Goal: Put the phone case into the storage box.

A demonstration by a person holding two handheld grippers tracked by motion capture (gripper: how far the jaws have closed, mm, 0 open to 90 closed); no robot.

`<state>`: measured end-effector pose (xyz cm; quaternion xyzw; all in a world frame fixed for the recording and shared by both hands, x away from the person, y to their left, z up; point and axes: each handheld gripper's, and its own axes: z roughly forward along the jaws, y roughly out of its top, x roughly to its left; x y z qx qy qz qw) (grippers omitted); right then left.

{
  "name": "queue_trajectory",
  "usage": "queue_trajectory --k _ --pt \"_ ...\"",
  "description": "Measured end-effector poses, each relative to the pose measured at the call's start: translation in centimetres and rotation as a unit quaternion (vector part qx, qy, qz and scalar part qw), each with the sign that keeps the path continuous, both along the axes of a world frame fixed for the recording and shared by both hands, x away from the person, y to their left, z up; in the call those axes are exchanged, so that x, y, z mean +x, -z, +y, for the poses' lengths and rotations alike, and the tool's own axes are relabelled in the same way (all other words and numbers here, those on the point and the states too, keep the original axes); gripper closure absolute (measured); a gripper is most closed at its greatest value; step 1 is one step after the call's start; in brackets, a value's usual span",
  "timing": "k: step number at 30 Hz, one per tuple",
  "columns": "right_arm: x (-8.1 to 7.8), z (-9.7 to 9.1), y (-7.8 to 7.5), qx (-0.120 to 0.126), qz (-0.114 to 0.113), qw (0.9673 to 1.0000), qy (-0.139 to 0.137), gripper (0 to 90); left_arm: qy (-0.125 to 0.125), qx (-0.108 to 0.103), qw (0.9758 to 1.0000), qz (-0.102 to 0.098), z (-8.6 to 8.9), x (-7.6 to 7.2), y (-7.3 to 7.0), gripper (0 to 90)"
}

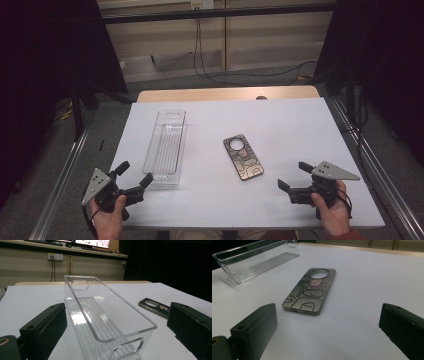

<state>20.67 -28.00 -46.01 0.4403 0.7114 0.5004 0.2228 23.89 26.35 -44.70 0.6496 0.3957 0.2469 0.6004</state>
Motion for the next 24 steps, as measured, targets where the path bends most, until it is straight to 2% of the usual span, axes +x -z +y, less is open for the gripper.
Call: queue_trajectory --k 11,14,16,19,20,21,22,23,24 --pt "1.6 1.6 -0.6 -0.001 0.015 0.9998 -0.016 0.9 0.003 -0.002 1.0000 0.001 -0.1 0.0 0.0 3.0" --pt "1.9 2.1 -0.8 -0.006 0.032 0.9990 -0.031 1.0 0.003 0.001 1.0000 0.001 -0.1 0.0 0.0 2.9" --pt "2.0 2.2 -0.8 -0.010 0.036 0.9987 -0.035 1.0 0.005 0.006 1.0000 0.000 -0.1 0.0 0.0 2.9" --pt "2.5 2.8 -0.9 -0.009 0.059 0.9976 -0.035 1.1 0.005 0.007 1.0000 0.001 -0.1 0.0 0.0 2.9" --pt "2.5 2.8 -0.9 -0.009 0.059 0.9976 -0.035 1.1 0.004 0.006 1.0000 0.001 -0.1 0.0 0.0 2.9" --pt "2.8 3.1 -1.0 -0.010 0.071 0.9968 -0.034 1.1 0.004 0.004 1.0000 0.002 -0.1 0.0 0.0 2.9" --pt "2.8 3.1 -1.0 -0.010 0.071 0.9968 -0.034 1.1 0.005 0.004 1.0000 0.002 -0.2 0.0 0.0 2.9" --pt "3.2 3.4 -1.1 -0.017 0.085 0.9954 -0.042 1.7 0.007 0.006 1.0000 0.003 -0.2 0.0 0.0 2.9" --pt "3.4 3.6 -1.2 -0.025 0.087 0.9950 -0.041 2.0 0.007 0.004 1.0000 0.002 -0.2 0.0 0.0 2.9"
